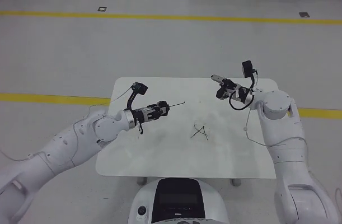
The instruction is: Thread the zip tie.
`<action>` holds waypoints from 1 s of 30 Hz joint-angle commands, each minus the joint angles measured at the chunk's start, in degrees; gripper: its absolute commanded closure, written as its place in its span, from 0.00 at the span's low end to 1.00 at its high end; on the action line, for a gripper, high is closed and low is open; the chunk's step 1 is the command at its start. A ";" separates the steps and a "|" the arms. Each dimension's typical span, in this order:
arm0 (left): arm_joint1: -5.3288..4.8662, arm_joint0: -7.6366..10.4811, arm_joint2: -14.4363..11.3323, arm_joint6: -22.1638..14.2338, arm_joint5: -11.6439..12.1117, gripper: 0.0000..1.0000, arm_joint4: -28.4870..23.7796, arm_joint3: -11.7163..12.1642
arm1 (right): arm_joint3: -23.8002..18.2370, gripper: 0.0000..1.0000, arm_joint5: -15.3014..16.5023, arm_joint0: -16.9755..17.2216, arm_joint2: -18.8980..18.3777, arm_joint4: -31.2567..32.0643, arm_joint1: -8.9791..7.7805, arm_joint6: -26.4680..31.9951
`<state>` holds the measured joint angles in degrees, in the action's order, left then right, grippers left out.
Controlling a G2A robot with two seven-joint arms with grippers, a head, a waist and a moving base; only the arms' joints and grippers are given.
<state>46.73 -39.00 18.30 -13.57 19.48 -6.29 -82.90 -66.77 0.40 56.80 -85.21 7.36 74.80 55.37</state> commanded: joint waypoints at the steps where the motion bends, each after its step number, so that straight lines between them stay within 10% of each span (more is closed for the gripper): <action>1: 0.30 -0.75 1.38 -2.56 0.00 1.00 -1.17 -0.10 | 0.00 0.00 0.00 0.00 0.00 0.00 0.00 0.00; 15: 2.78 -10.48 18.47 -24.75 0.00 1.00 -7.09 -0.70 | 0.00 0.00 0.00 0.00 0.00 0.00 0.00 0.00; 25: 7.24 -17.52 33.52 -44.06 0.00 1.00 -13.26 2.10 | 0.00 0.00 0.00 0.00 0.00 0.00 0.00 0.00; 30: 7.60 -17.87 34.59 -45.31 0.00 1.00 -13.55 2.41 | 0.00 0.00 0.00 0.00 0.00 0.00 0.00 0.00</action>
<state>54.35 -56.89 52.99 -59.02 19.48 -19.87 -80.47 -66.77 0.40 56.80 -85.21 7.36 74.80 55.37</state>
